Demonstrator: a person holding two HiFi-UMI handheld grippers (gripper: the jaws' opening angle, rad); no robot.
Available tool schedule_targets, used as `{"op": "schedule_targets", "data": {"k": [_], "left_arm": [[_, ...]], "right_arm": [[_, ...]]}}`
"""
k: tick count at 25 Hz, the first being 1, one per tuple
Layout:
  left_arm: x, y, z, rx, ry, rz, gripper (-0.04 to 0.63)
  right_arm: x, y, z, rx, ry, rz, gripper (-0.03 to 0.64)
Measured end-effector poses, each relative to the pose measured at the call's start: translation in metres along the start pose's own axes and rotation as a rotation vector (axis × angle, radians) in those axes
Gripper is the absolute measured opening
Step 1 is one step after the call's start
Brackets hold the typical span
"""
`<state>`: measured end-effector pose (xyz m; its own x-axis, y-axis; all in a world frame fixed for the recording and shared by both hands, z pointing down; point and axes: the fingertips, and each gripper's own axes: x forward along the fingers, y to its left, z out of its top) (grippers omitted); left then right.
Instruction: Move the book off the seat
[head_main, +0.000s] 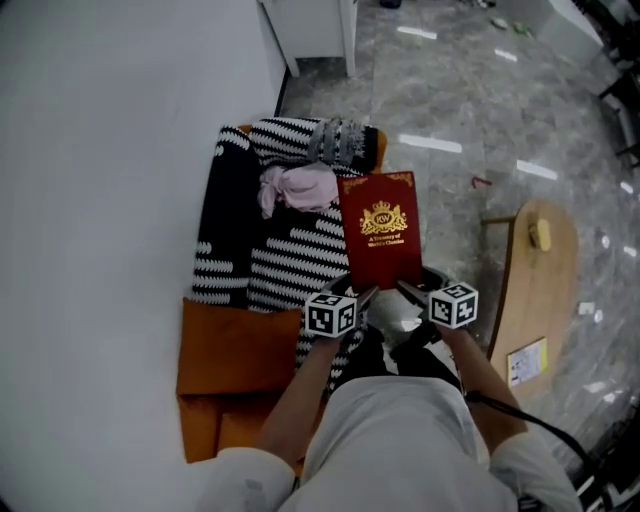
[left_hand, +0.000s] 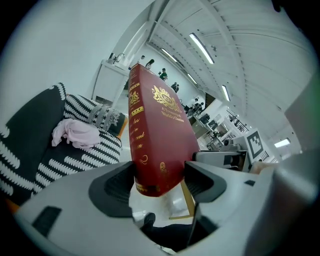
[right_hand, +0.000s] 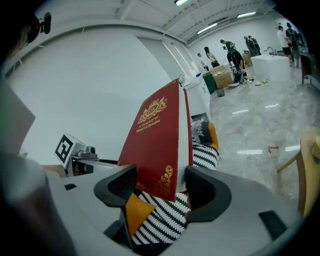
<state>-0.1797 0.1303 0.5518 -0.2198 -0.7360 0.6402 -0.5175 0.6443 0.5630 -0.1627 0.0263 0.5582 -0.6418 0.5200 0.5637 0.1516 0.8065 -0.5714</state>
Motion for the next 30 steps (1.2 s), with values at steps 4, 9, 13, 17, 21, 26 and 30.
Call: {"op": "schedule_targets", "data": {"k": [4, 9, 13, 17, 21, 26, 30], "left_arm": [[0.017, -0.034, -0.006, 0.027, 0.014, -0.016, 0.314], [0.036, -0.079, -0.014, 0.054, 0.025, -0.033, 0.314], [0.052, -0.117, -0.022, 0.080, 0.032, -0.050, 0.314], [0.069, -0.155, -0.032, 0.119, 0.047, -0.070, 0.314], [0.097, -0.213, -0.046, 0.164, 0.068, -0.087, 0.314], [0.118, -0.247, -0.055, 0.211, 0.103, -0.141, 0.314], [0.141, -0.289, -0.067, 0.262, 0.137, -0.180, 0.314]], "right_arm": [[-0.034, -0.020, -0.004, 0.010, -0.019, -0.013, 0.324], [-0.078, -0.044, -0.010, 0.019, -0.044, -0.033, 0.324], [-0.117, -0.062, -0.015, 0.036, -0.074, -0.054, 0.324], [-0.156, -0.082, -0.023, 0.042, -0.110, -0.078, 0.324], [-0.213, -0.114, -0.034, 0.055, -0.152, -0.103, 0.324], [-0.251, -0.135, -0.044, 0.077, -0.193, -0.164, 0.324], [-0.294, -0.158, -0.056, 0.118, -0.239, -0.206, 0.324]]}}
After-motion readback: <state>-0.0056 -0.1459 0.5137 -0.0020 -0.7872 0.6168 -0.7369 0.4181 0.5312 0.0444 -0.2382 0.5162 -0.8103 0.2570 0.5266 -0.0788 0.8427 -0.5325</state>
